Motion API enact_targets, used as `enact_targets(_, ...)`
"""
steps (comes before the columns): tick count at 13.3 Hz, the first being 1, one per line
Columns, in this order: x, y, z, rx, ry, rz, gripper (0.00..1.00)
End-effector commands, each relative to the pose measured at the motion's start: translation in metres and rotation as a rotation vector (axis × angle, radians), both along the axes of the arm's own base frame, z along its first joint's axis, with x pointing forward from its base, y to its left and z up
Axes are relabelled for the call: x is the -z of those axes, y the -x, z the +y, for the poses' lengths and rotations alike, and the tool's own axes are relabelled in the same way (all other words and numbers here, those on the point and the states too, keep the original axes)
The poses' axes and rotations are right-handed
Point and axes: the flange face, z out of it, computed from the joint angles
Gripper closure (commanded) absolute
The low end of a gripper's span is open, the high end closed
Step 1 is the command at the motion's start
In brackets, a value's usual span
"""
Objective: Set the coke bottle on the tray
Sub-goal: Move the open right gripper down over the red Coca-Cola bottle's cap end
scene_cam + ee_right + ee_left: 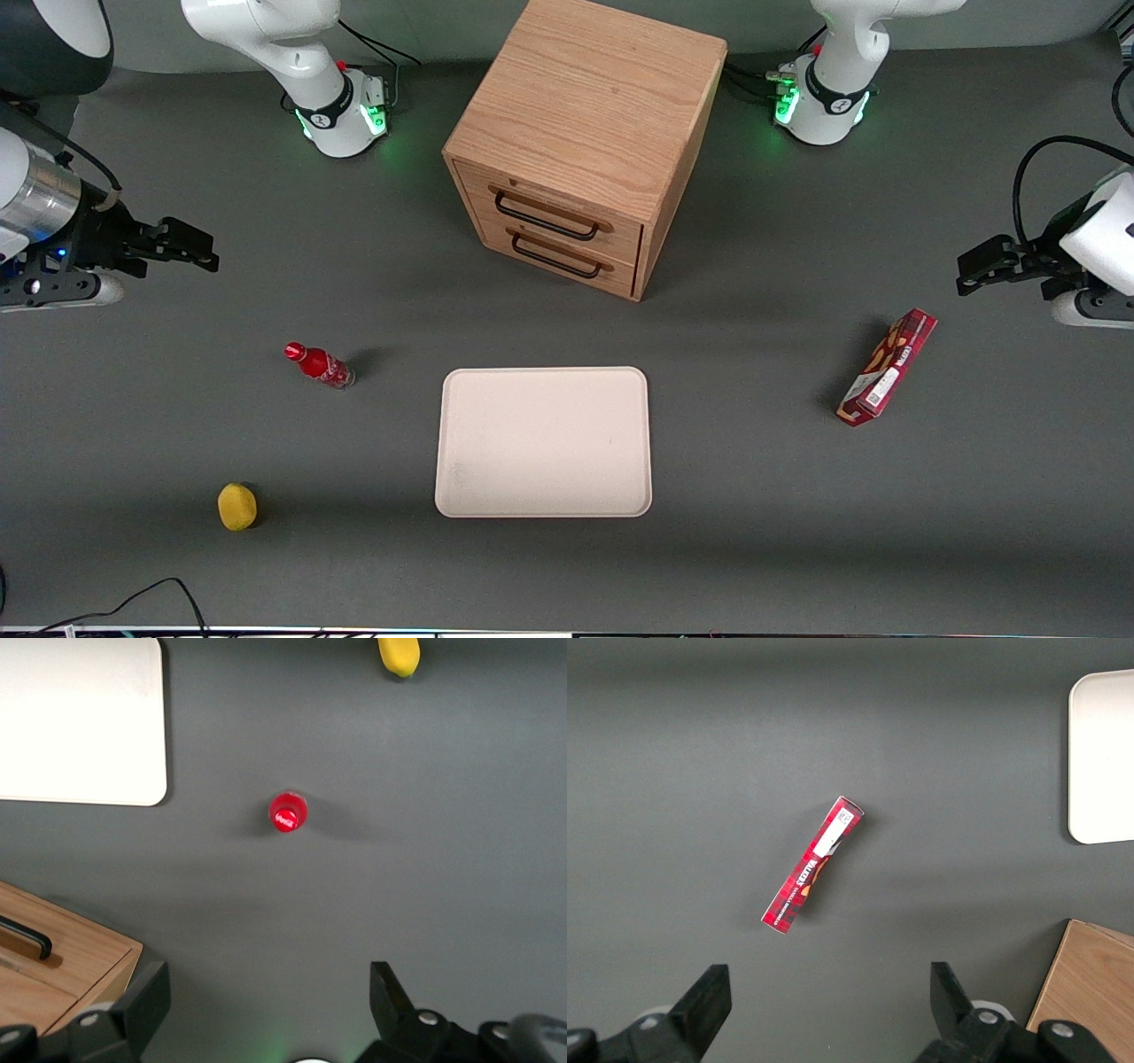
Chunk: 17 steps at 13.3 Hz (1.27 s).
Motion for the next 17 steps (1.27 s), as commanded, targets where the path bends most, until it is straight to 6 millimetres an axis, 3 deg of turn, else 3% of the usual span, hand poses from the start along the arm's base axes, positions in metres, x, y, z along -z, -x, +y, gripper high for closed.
enact_targets(1,-0.007,0.004,-0.006,0.04,-0.012,0.013,0.0)
enact_targets(5,-0.012,-0.002,-0.01,0.053,-0.012,0.004,0.0)
enact_targets(8,0.011,-0.009,-0.01,0.047,-0.01,0.01,0.0)
enact_targets(12,0.101,-0.025,-0.009,0.051,-0.017,-0.074,0.0)
enact_targets(15,0.154,-0.04,-0.002,0.054,-0.018,-0.12,0.0)
enact_targets(17,0.189,-0.037,0.0,0.055,-0.017,-0.128,0.0)
